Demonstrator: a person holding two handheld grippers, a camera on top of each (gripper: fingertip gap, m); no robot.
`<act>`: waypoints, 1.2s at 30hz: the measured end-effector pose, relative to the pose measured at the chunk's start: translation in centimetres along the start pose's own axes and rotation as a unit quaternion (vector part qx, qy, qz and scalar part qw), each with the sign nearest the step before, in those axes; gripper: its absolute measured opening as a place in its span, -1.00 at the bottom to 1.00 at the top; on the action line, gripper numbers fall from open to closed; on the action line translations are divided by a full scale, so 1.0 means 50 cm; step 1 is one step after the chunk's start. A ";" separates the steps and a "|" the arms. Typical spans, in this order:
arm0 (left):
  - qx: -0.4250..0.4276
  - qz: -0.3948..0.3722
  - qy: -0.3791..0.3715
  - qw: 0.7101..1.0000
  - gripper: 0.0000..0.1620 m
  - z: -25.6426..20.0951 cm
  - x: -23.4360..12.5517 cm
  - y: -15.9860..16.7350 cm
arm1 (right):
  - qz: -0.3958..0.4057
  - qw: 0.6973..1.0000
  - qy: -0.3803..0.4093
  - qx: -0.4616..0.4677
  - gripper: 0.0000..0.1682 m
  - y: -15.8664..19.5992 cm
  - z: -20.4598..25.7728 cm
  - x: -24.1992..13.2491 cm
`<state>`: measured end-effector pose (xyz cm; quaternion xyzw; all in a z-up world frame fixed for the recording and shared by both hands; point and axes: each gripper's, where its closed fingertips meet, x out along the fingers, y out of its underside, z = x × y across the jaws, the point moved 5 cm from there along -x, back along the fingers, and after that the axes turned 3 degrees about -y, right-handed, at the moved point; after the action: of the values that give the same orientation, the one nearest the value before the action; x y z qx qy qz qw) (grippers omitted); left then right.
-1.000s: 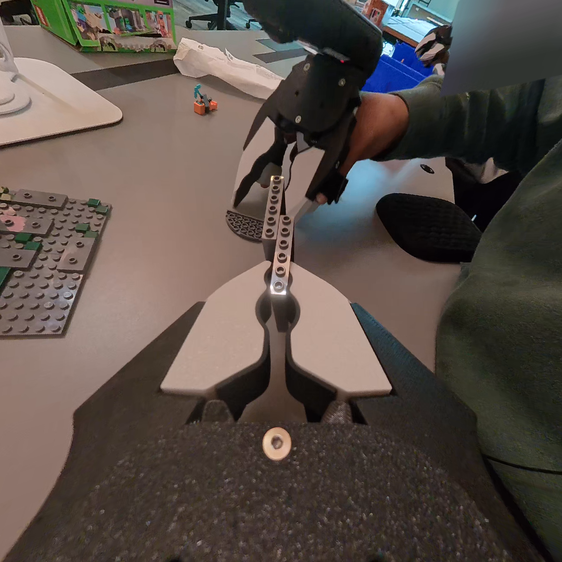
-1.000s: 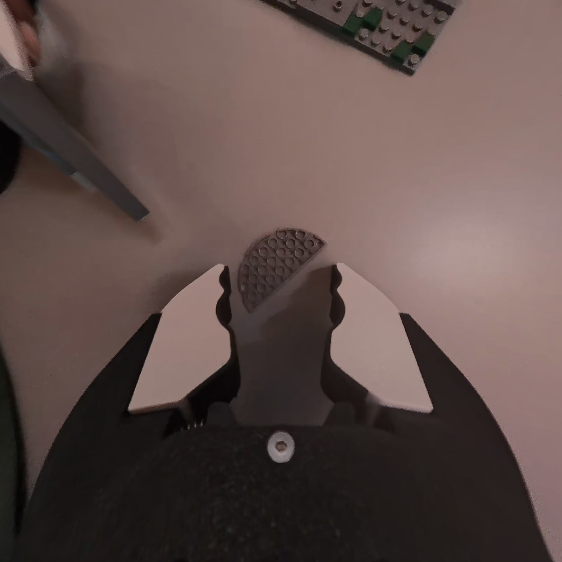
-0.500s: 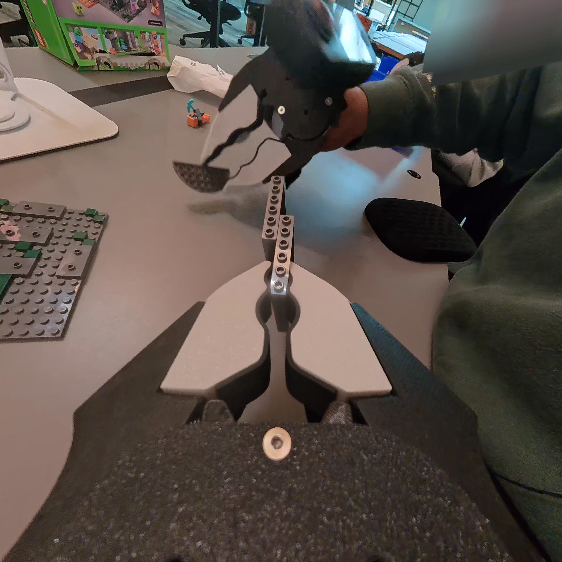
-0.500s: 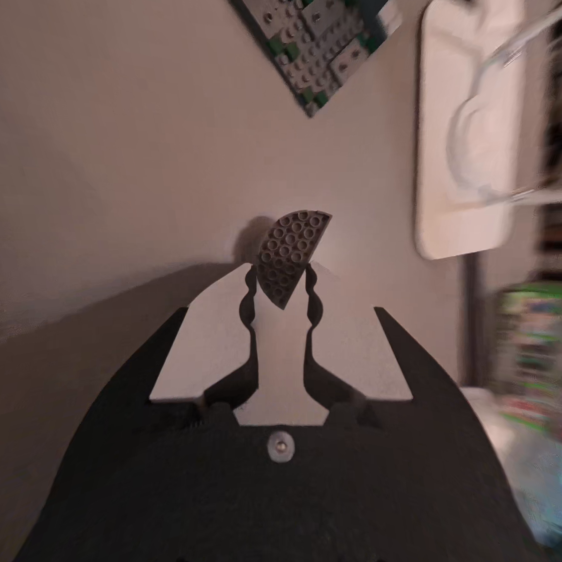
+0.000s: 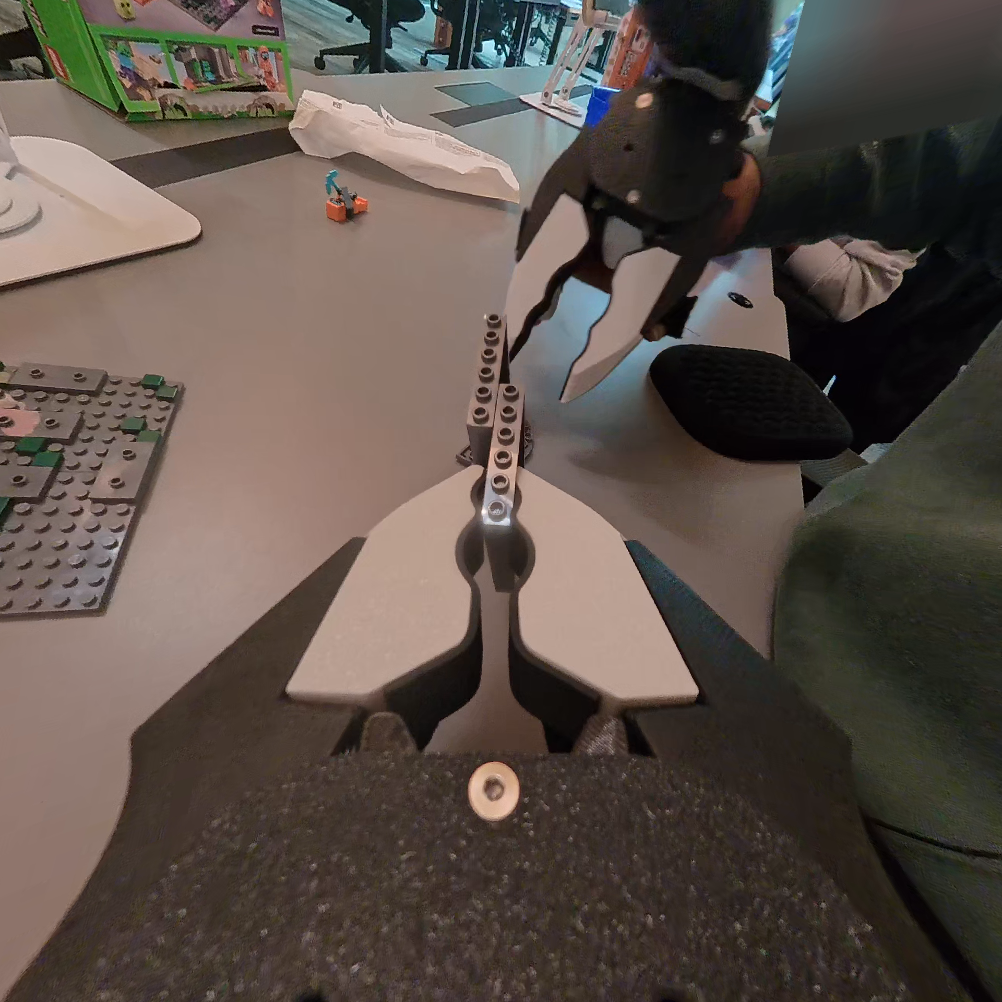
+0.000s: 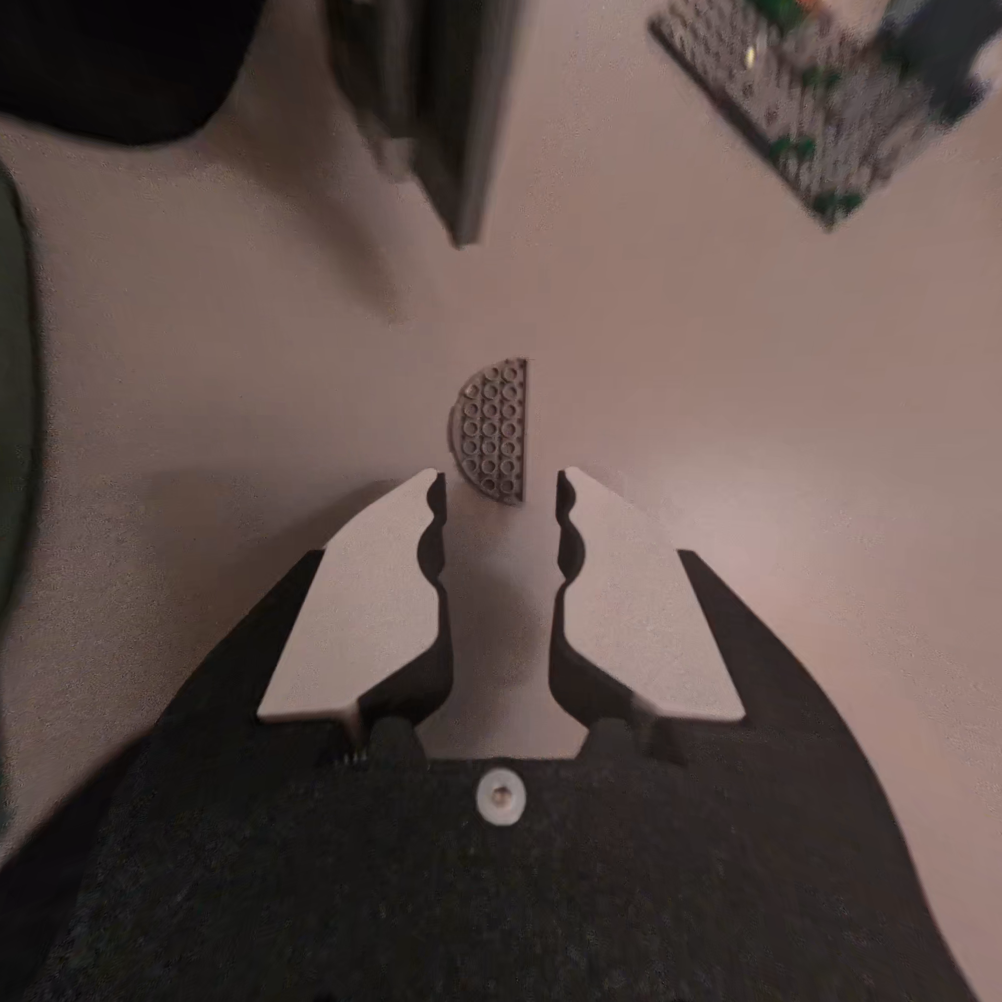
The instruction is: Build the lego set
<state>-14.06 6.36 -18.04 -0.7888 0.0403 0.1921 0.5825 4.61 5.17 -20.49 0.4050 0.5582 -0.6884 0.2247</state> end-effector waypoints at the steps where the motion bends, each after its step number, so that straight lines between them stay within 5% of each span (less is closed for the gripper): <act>1: 0.000 0.001 0.000 1.000 -0.96 0.000 0.000 0.001 | 0.000 0.999 -0.021 0.042 -0.54 0.006 -0.008 0.010; 7: -0.005 0.001 -0.006 1.000 -0.97 0.004 -0.003 0.003 | 0.020 0.997 -0.038 0.067 -0.53 0.019 -0.018 0.059; 15: -0.006 0.000 -0.008 1.000 -0.96 0.006 -0.004 0.003 | 0.052 0.998 -0.018 0.037 -0.76 0.006 -0.007 0.069; 19: -0.006 -0.003 -0.010 1.000 -0.96 0.007 -0.007 0.002 | 0.035 0.997 0.055 -0.041 -0.90 -0.009 -0.019 0.053; 24: -0.005 -0.001 -0.010 1.000 -0.96 0.008 -0.005 0.003 | 0.096 0.928 0.268 -0.239 -0.95 -0.006 -0.080 0.021; 26: -0.004 0.002 -0.010 1.000 -0.96 0.007 -0.004 0.004 | 0.152 0.903 0.279 -0.291 -0.94 0.019 -0.082 0.034; 31: -0.003 0.005 -0.012 1.000 -0.96 0.006 -0.001 0.006 | 0.138 0.937 0.191 -0.259 -0.74 0.032 -0.040 0.039; 36: -0.002 0.010 -0.008 1.000 -0.96 0.002 0.005 0.008 | 0.047 0.992 0.073 -0.092 -0.55 0.027 -0.024 0.008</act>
<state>-13.96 6.38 -18.53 -0.7878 0.0436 0.2041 0.5795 5.77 5.98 -21.67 0.4574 0.6143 -0.5915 0.2519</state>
